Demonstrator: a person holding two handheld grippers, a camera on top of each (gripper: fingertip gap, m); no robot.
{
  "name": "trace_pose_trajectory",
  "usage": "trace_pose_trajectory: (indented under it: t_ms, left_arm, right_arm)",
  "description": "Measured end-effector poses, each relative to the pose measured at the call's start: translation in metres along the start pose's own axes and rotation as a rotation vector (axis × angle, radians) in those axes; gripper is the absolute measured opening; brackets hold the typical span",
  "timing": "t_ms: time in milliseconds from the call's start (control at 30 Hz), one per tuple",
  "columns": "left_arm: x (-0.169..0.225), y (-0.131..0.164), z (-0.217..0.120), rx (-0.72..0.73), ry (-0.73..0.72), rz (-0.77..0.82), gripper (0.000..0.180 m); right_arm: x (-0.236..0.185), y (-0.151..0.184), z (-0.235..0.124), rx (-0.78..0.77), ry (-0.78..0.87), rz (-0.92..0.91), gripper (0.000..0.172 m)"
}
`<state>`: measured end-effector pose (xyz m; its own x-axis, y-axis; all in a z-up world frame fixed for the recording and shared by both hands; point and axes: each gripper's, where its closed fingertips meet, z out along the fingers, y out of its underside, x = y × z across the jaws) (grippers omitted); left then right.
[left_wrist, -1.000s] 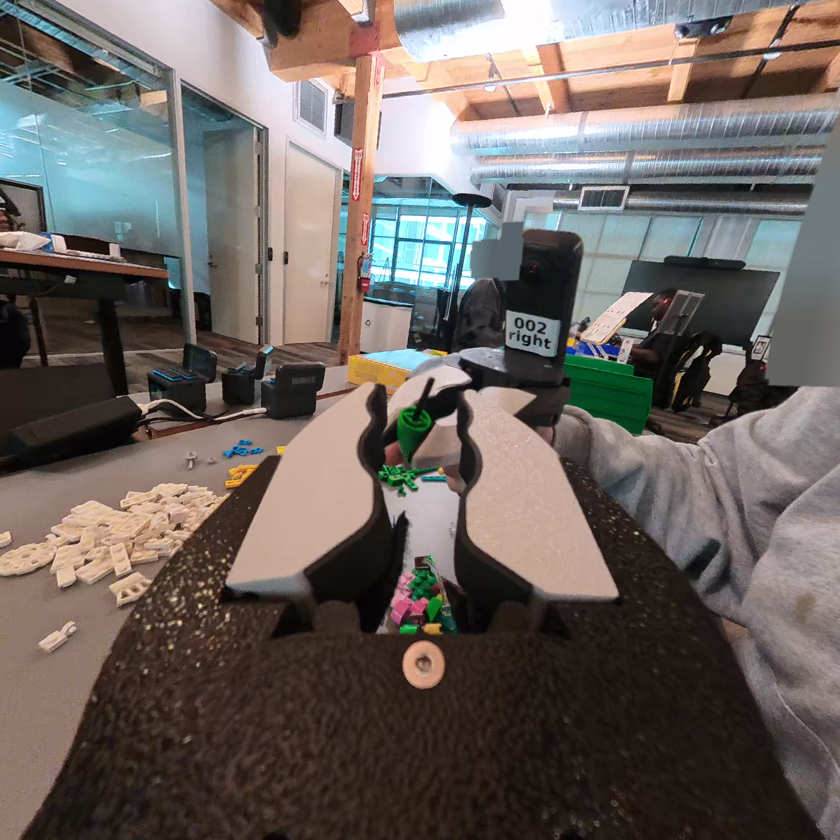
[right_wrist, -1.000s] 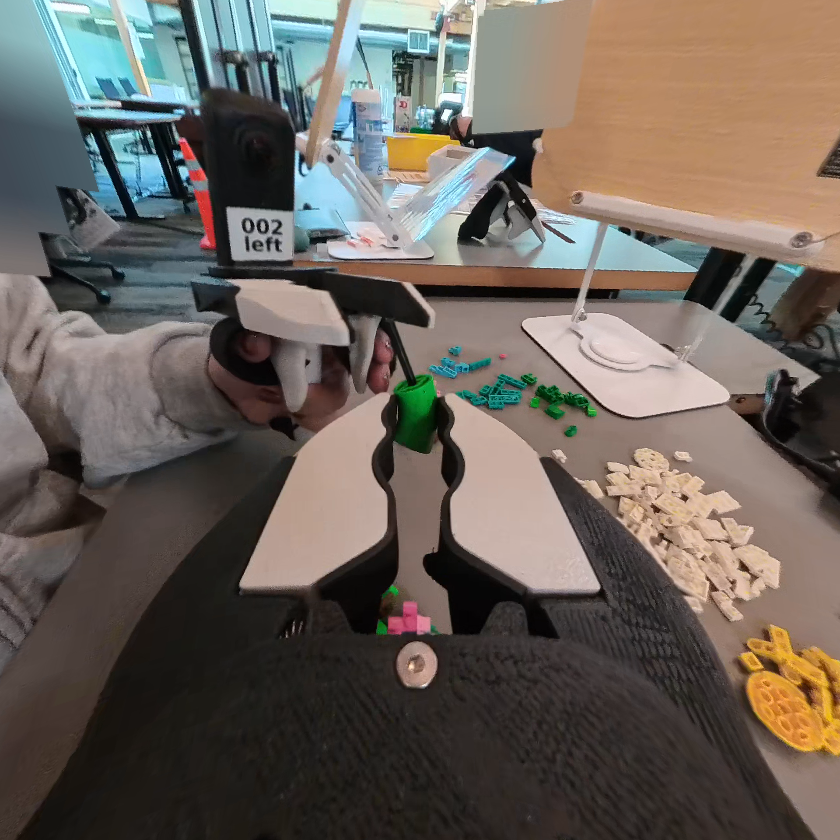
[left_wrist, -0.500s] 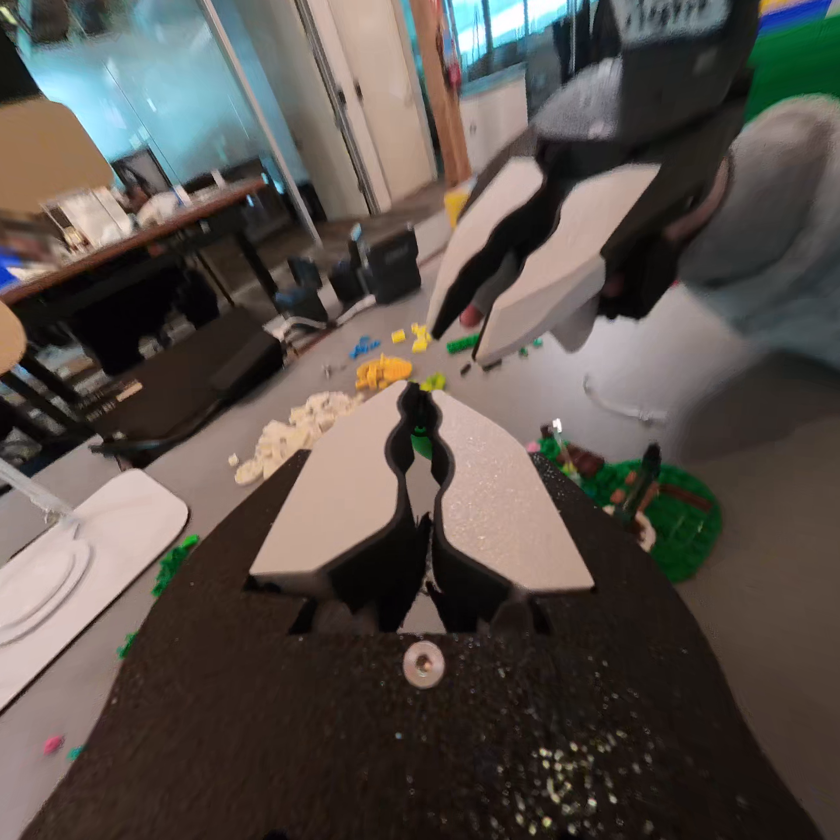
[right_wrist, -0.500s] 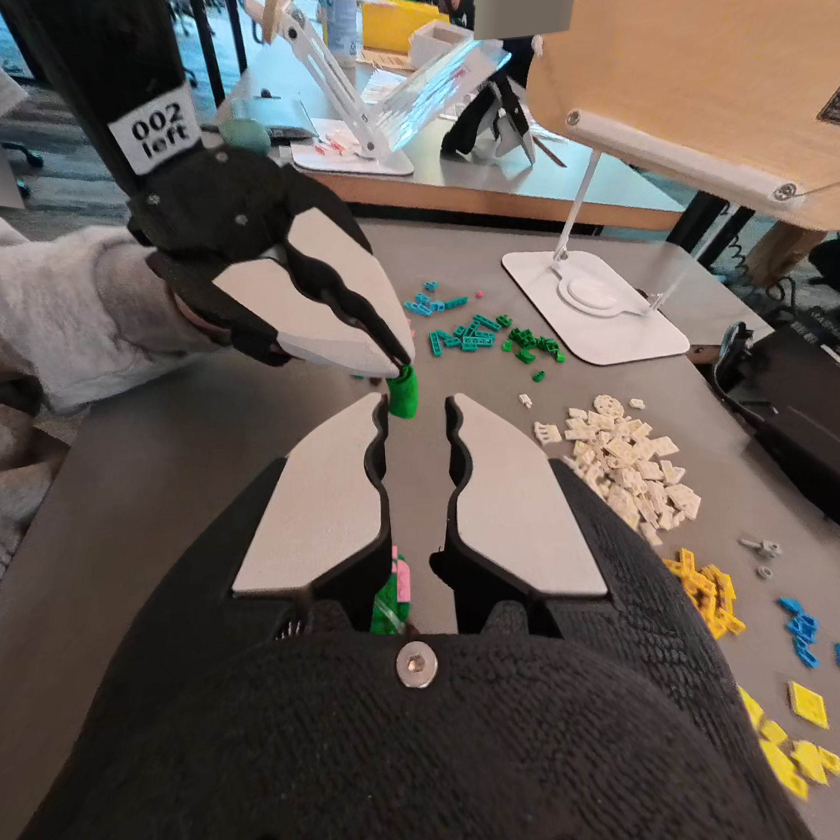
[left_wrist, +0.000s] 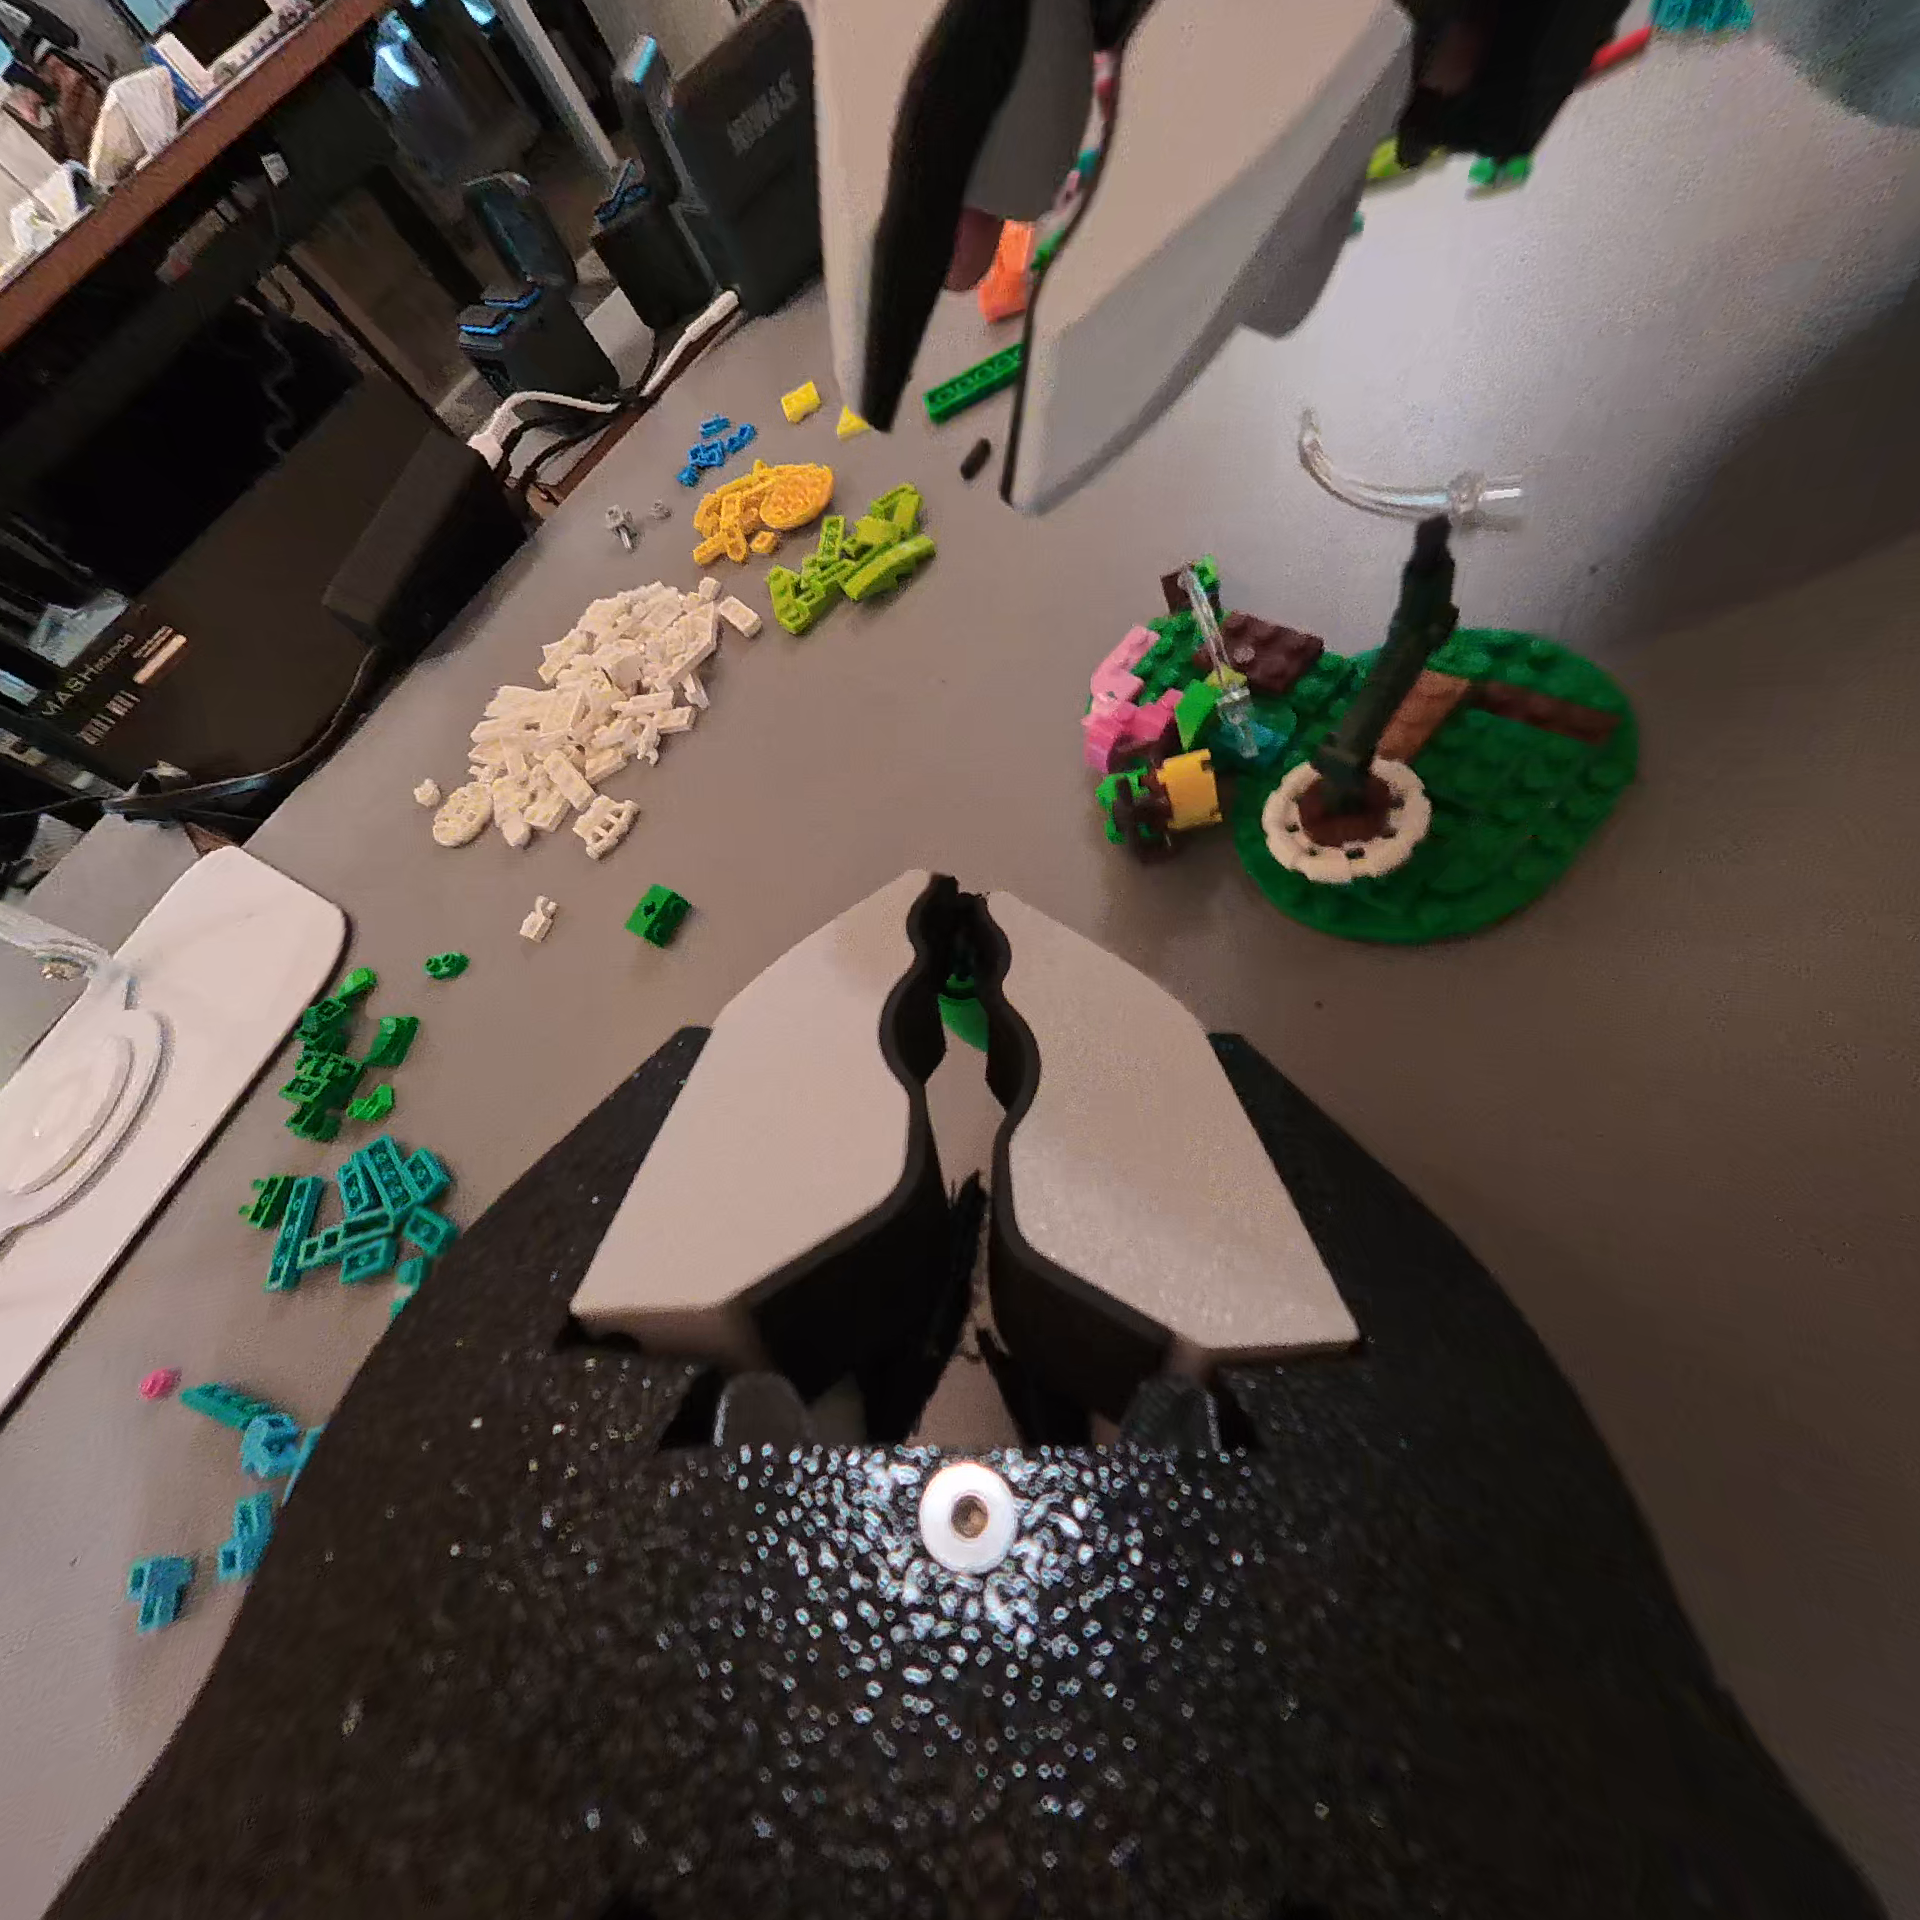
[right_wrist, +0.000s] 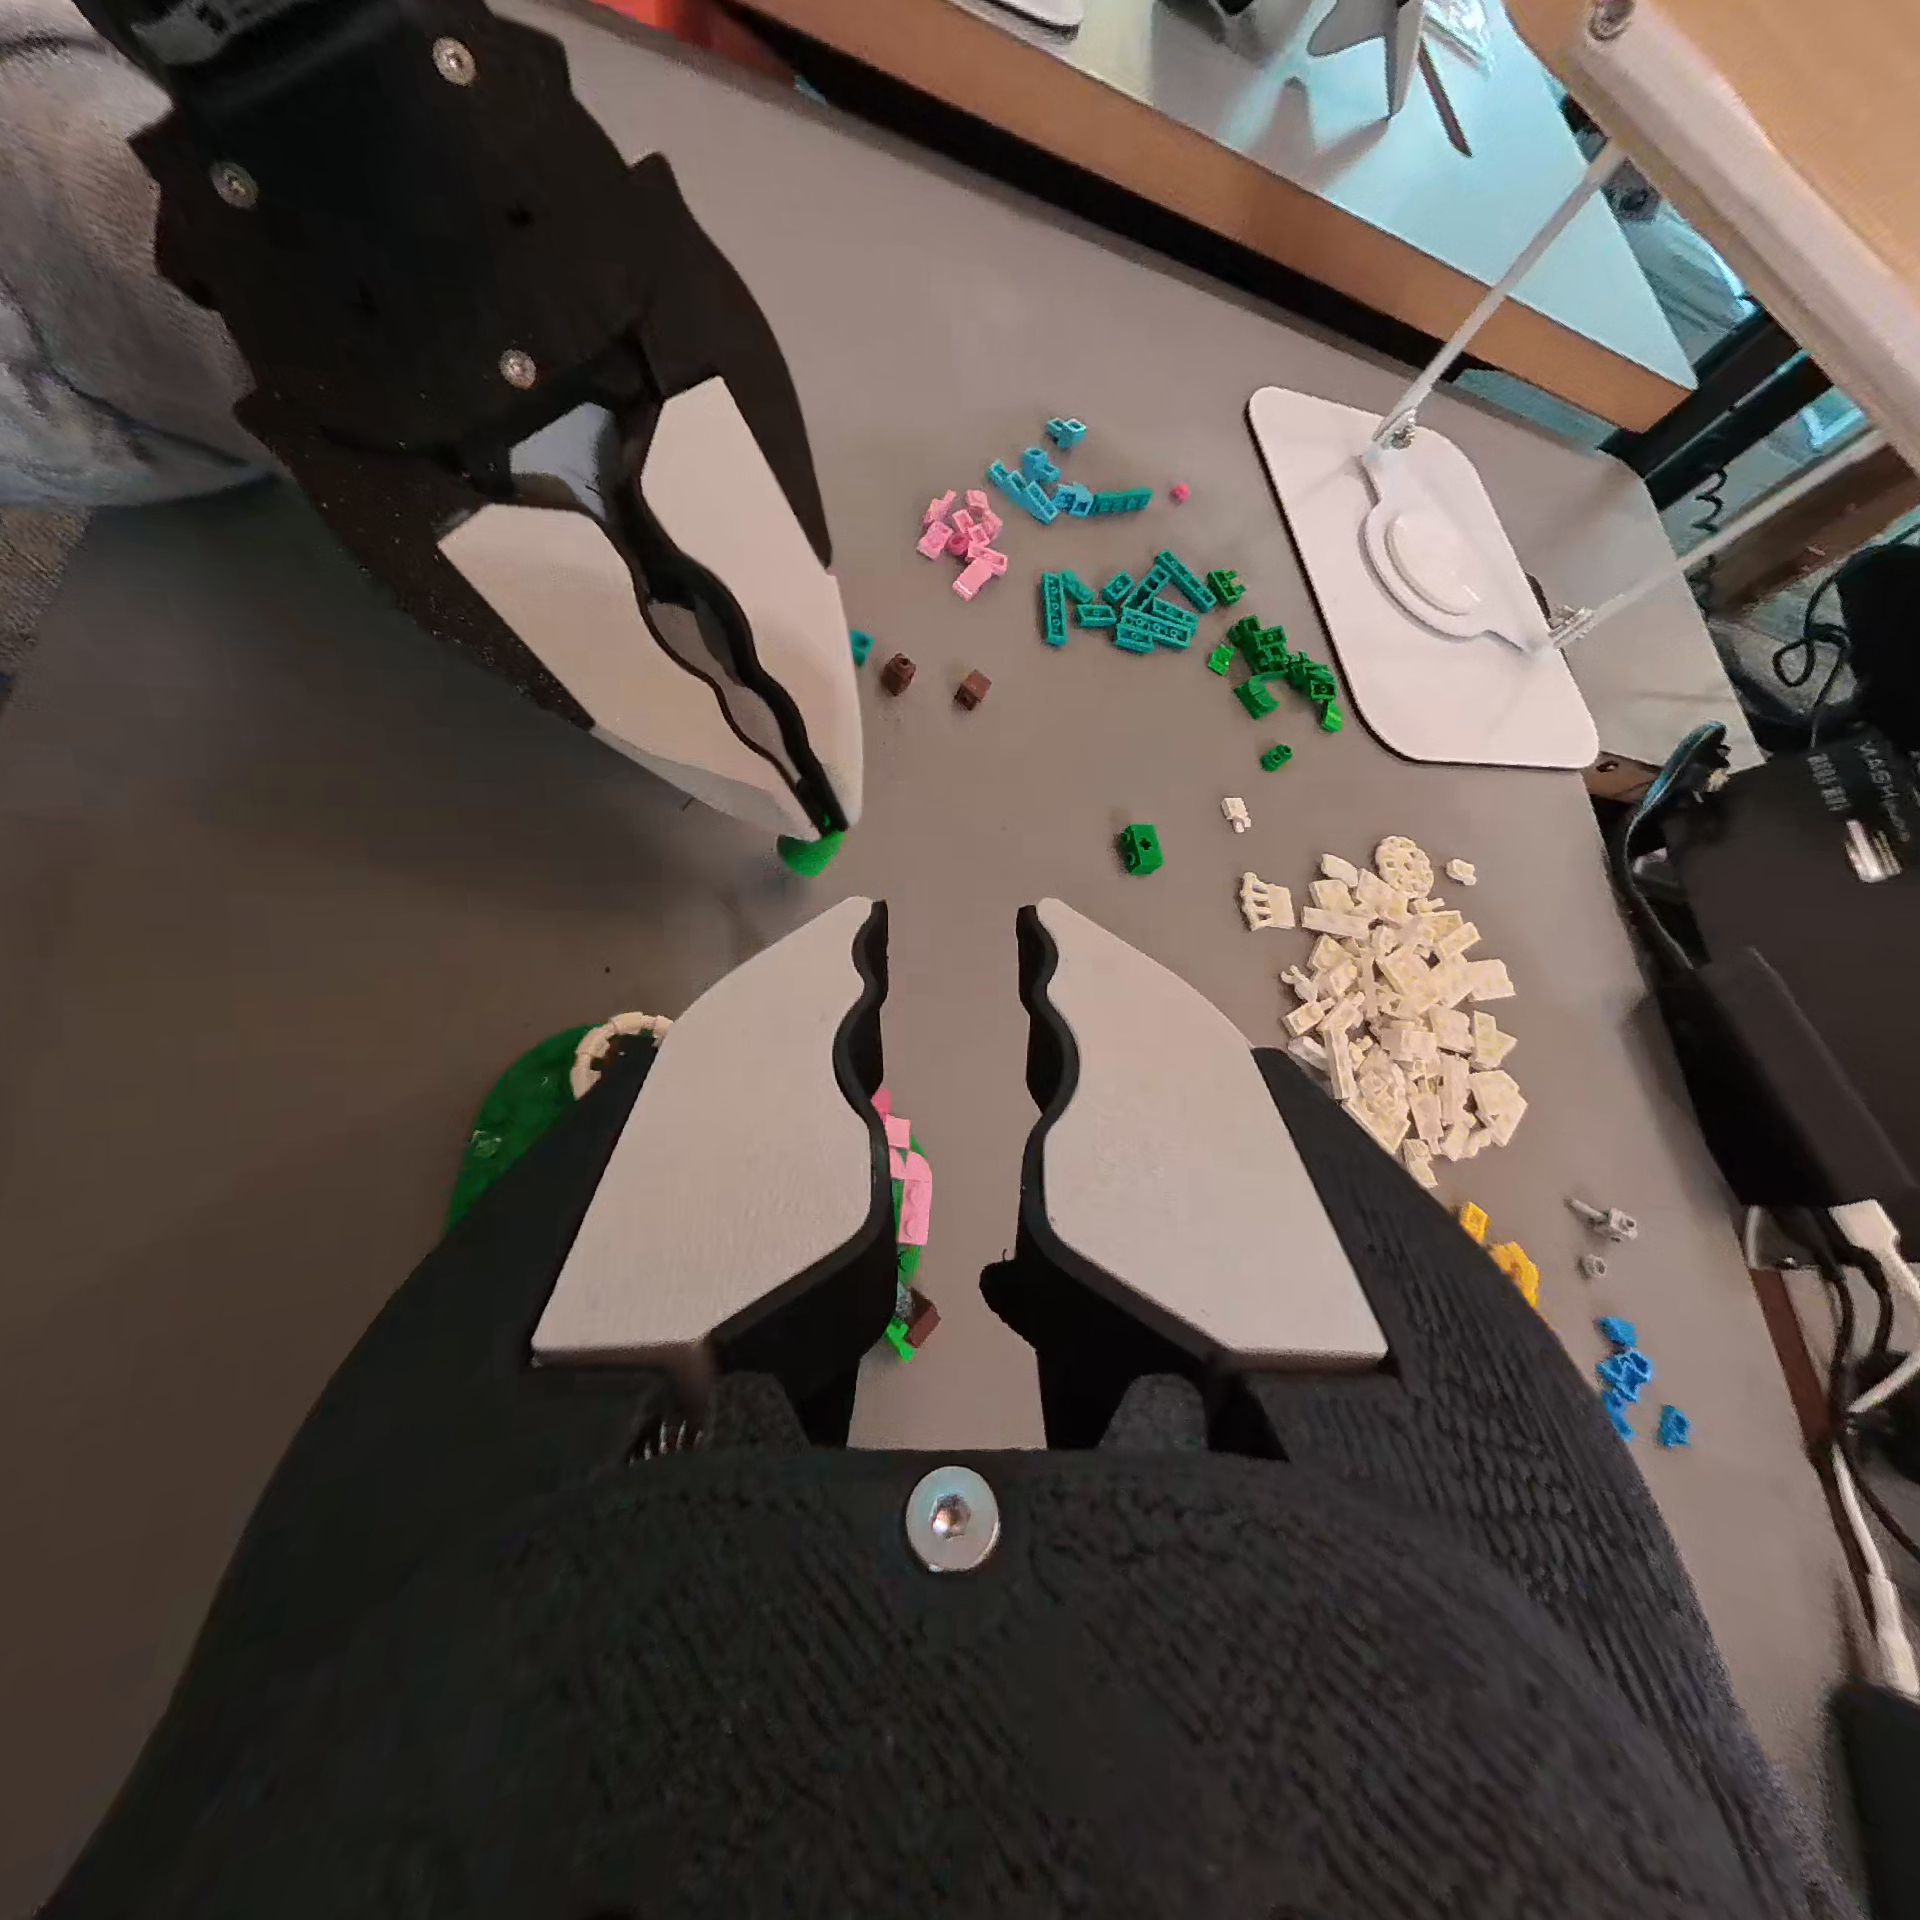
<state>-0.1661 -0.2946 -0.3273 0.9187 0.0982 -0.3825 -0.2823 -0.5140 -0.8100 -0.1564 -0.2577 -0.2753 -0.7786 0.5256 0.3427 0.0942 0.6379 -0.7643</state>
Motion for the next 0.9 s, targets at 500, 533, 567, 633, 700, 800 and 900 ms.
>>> trace_pose_trajectory:
  t_ms: [500,533,567,633,700,800,900]
  left_arm:
    - [0.004,0.028,-0.006,-0.098,0.005,-0.095,0.029]
    - [0.005,0.030,-0.006,-0.113,0.012,-0.084,0.029]
    - [0.004,0.032,-0.005,-0.123,0.015,-0.075,0.028]
    - [0.005,0.035,-0.002,-0.147,0.022,-0.046,0.024]
    - [0.004,0.041,0.001,-0.185,0.017,-0.016,0.019]
    - [0.003,0.040,0.004,-0.179,0.010,0.017,0.013]
    - [0.006,0.031,0.002,-0.137,0.052,-0.013,0.013]
  right_arm:
    - [-0.028,0.000,0.018,-0.038,-0.107,-0.021,0.023]
    - [-0.033,0.000,0.022,-0.046,-0.119,-0.036,0.023]
    - [-0.037,-0.001,0.026,-0.057,-0.130,-0.052,0.023]
    - [-0.044,0.000,0.032,-0.084,-0.137,-0.093,0.023]
    - [-0.045,-0.002,0.037,-0.097,-0.112,-0.138,0.023]
    - [-0.047,-0.002,0.041,-0.108,-0.101,-0.213,0.023]
    - [-0.049,-0.005,0.042,-0.103,-0.090,-0.280,0.023]
